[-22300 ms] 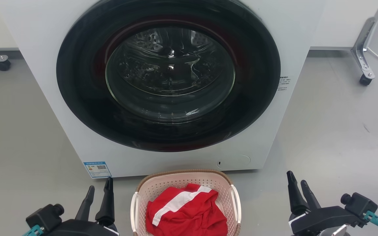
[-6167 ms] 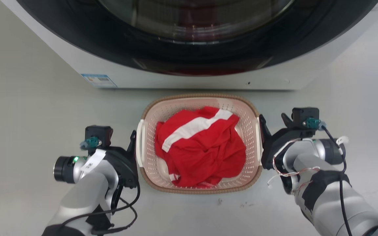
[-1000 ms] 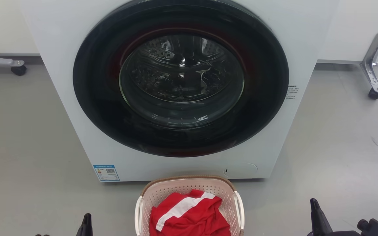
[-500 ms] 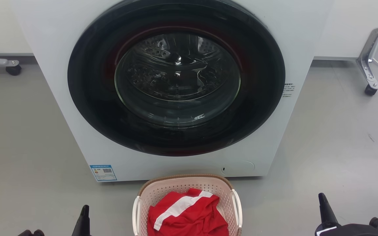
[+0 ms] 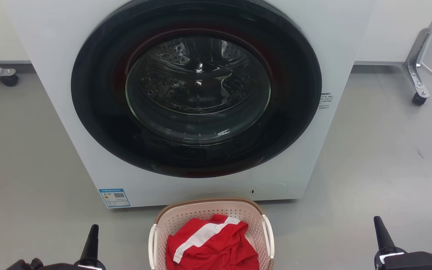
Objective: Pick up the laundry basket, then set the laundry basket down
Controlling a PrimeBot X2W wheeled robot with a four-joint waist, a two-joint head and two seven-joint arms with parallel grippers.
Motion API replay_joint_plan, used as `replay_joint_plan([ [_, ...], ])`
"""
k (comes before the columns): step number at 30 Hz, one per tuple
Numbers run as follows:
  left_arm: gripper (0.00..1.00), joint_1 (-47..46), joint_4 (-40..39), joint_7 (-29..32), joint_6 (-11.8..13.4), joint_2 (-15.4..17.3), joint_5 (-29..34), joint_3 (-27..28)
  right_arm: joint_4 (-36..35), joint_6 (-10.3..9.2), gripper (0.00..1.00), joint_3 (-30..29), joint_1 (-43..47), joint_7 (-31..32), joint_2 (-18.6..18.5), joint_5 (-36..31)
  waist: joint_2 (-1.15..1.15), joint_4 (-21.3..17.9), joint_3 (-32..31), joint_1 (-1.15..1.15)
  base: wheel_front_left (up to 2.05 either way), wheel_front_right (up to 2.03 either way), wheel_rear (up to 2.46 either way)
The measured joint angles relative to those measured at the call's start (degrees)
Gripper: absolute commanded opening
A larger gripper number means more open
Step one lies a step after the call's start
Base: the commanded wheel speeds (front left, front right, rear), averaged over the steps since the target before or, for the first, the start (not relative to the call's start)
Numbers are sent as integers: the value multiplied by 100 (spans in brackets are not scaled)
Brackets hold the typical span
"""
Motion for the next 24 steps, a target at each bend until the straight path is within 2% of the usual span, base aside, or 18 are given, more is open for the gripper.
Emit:
replay_joint_plan([
  [24, 0, -374, 115, 455, -336, -98, -1769, 407, 208, 348, 0, -600, -316, 479, 11, 1841, 0, -128, 66, 0, 0, 0, 0],
])
